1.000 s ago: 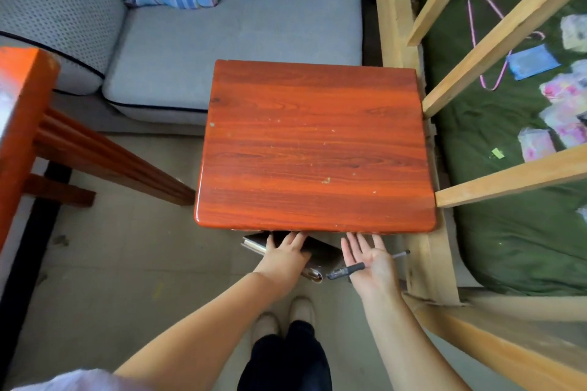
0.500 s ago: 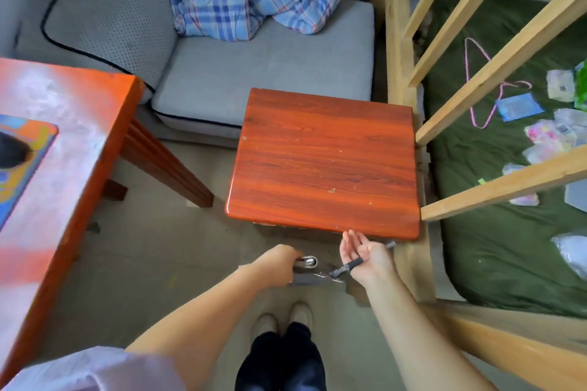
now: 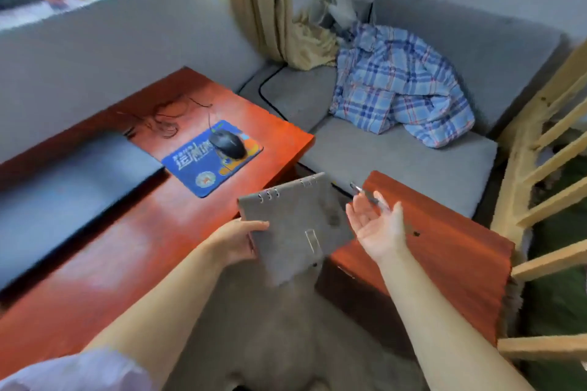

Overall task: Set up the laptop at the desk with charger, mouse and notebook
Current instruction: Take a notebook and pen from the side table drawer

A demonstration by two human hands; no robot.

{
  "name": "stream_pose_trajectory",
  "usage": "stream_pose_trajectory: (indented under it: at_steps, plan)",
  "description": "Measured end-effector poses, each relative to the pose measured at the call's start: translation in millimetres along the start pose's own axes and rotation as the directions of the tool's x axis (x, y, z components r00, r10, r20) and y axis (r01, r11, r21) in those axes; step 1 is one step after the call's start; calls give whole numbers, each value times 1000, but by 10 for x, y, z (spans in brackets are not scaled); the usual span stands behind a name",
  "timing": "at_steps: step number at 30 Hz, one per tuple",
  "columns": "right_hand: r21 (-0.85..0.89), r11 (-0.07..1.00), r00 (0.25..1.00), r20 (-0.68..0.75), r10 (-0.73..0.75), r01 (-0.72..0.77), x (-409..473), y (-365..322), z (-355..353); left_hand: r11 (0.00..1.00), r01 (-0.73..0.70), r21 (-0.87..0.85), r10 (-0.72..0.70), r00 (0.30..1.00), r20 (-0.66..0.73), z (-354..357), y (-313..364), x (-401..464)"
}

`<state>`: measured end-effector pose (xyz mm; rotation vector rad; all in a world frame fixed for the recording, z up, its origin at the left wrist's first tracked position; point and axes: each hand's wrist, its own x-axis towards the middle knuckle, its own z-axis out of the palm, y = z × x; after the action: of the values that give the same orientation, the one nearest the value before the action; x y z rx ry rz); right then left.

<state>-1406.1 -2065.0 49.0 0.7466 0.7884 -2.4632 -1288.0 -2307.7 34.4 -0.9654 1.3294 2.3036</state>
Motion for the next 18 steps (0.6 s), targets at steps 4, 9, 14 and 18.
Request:
stream_pose_trajectory:
  at_steps: [4,9,14,18]
  plan:
    - [-333,933,989,-6,-150,139,-77,447,541,928,-186,-323,166,982,-89,-376,169,-471]
    - [-528,837,974,225,-24,142,-384,1330,1258,654,-333,-680,352,929,-117,-934,272,-1143]
    - [-539,792,830,553,76,287,-913,2688,1874,578,-415,-702,461,876,-138,-1706,230,-1797]
    - [-586,749,811,574,115,309,-1178,3583,2100,620,-490,-613,476,856,-202,-2631,25,-2431]
